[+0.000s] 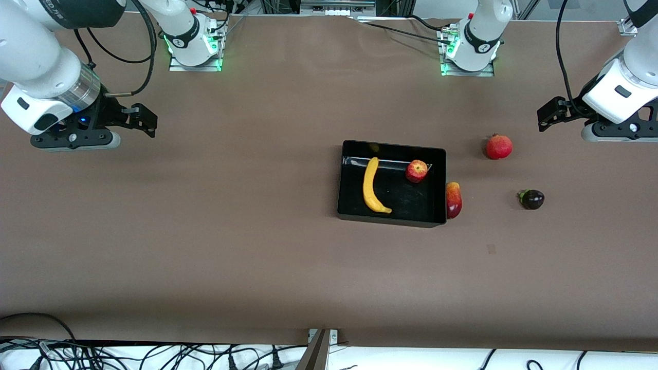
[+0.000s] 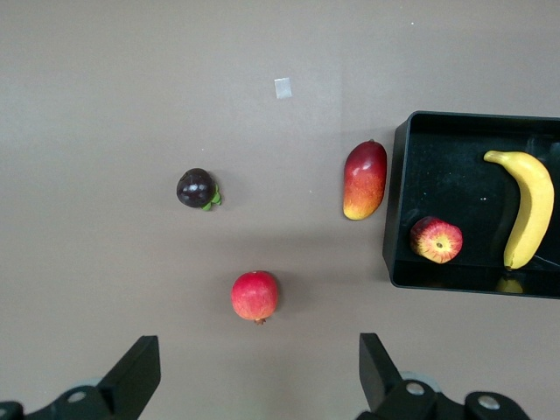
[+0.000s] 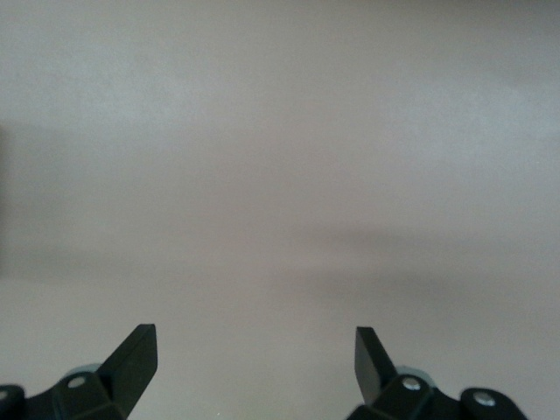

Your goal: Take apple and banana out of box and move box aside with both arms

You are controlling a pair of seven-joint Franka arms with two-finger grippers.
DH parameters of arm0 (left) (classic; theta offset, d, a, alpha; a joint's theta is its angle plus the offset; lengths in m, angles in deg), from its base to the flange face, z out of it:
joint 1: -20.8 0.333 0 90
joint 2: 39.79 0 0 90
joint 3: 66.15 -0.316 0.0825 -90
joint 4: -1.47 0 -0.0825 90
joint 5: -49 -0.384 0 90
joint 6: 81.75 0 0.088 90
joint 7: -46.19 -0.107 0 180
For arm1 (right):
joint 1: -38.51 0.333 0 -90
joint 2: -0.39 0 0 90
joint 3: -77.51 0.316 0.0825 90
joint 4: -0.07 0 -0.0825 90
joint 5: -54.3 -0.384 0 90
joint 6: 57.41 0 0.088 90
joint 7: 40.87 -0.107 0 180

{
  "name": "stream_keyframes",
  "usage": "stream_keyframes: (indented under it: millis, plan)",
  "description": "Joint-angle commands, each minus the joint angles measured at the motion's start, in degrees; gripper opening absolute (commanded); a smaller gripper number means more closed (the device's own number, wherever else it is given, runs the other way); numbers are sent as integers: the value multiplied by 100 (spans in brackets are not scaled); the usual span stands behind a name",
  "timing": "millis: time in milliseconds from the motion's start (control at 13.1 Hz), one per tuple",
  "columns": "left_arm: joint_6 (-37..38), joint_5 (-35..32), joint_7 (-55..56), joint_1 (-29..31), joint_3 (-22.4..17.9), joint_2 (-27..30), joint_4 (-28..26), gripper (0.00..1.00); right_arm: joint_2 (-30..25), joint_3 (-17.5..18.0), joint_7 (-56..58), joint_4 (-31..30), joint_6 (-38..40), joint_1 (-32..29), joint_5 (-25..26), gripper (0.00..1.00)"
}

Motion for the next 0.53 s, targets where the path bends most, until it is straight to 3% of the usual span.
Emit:
stream_keyframes:
  millis: [0, 457]
  plan:
    - [120, 282, -7, 32, -30, -99, 203, 100, -10, -13, 5, 78, -4, -17, 10, 100]
    - [770, 346, 20, -37, -4, -423, 309, 100, -10, -13, 5, 78, -13, -26, 10, 100]
